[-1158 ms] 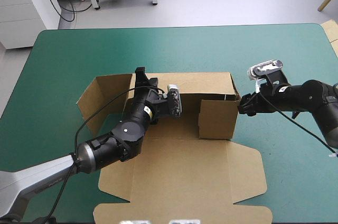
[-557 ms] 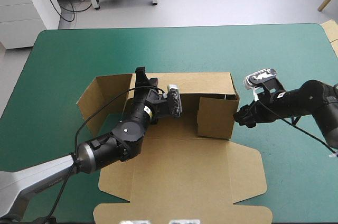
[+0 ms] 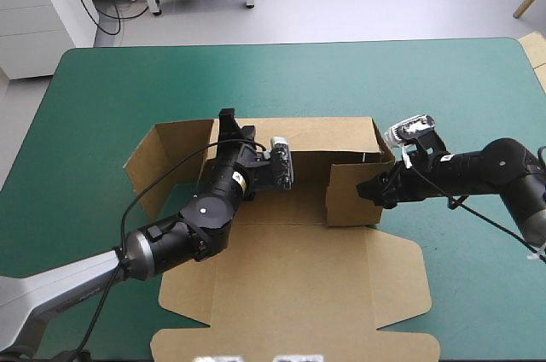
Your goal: Fold the box
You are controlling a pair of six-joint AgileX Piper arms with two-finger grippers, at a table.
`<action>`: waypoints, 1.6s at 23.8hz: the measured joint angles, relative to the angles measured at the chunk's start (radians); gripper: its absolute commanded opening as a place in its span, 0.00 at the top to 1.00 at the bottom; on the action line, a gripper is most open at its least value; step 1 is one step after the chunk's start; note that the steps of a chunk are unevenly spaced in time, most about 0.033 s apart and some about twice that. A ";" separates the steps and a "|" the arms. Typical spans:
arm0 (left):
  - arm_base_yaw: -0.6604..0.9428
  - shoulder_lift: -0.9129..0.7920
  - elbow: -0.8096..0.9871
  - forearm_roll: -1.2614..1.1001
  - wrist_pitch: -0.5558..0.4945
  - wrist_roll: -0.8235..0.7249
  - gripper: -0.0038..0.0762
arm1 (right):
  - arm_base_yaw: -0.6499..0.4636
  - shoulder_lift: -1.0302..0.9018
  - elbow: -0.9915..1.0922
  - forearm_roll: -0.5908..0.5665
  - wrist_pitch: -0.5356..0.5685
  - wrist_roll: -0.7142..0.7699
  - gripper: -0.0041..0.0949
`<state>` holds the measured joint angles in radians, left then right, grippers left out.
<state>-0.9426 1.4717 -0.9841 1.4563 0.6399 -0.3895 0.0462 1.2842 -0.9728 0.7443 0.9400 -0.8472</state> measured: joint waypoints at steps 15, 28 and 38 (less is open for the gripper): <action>0.000 0.000 0.000 -0.003 0.000 0.004 0.96 | 0.179 0.000 0.002 -0.247 -0.174 0.126 0.96; 0.000 0.001 0.010 -0.037 -0.024 0.002 0.19 | 0.179 -0.002 0.002 -0.261 -0.191 0.157 0.98; -0.096 -0.023 0.010 -0.014 0.050 -0.007 0.15 | 0.180 -0.001 0.002 -0.307 -0.258 0.253 0.98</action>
<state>-1.0389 1.4484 -0.9745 1.4421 0.6904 -0.3969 0.2258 1.2834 -0.9707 0.4371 0.6822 -0.5941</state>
